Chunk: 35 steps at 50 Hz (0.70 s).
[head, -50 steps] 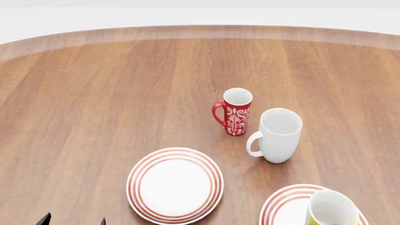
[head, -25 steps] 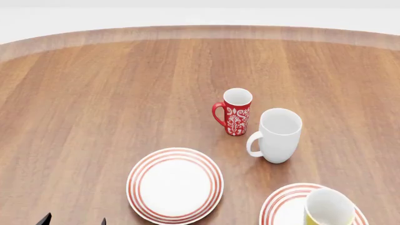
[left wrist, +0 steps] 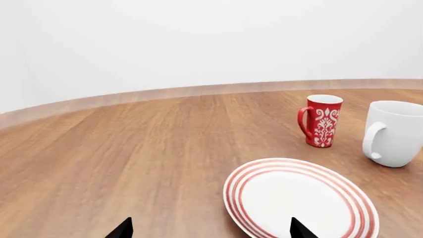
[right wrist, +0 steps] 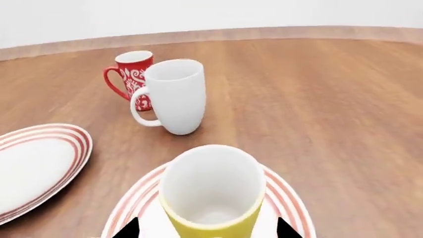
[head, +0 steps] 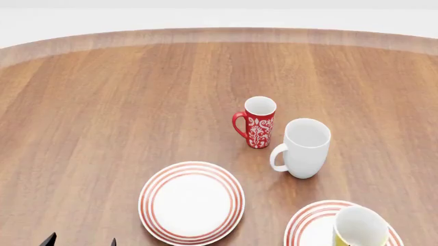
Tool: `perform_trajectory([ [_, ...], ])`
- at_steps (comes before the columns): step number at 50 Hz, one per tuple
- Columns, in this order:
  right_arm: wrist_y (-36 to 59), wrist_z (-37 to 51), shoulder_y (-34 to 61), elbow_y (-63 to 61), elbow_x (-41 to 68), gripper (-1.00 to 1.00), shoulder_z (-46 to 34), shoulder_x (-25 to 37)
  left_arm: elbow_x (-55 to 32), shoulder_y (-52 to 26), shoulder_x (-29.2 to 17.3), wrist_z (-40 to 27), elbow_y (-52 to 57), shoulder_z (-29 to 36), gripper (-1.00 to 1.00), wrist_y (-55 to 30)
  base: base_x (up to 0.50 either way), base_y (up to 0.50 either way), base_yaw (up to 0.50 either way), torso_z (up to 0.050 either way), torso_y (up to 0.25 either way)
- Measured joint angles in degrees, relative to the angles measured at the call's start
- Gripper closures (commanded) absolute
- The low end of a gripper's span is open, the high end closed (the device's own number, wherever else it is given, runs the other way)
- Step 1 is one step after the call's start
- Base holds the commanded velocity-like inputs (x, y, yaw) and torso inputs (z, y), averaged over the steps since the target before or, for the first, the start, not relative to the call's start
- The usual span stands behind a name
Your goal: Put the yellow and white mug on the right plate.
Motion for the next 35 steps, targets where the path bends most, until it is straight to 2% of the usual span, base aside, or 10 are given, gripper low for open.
perform_trajectory([
  [21,-2.29,2.77,-11.83,-22.24,6.26,-1.0,6.55,2.93,0.04,-0.17,-0.11,-0.44,-0.38,0.27,-1.0,0.51,0.0,0.0,0.0,0.0,0.0],
  [35,-10.84,-1.75,-20.06,-29.01,7.7,-1.0,10.32,2.13,0.17,-0.04,-0.26,-0.84,-0.08,0.51,-1.0,0.78,0.0,0.0,0.0,0.0,0.0],
])
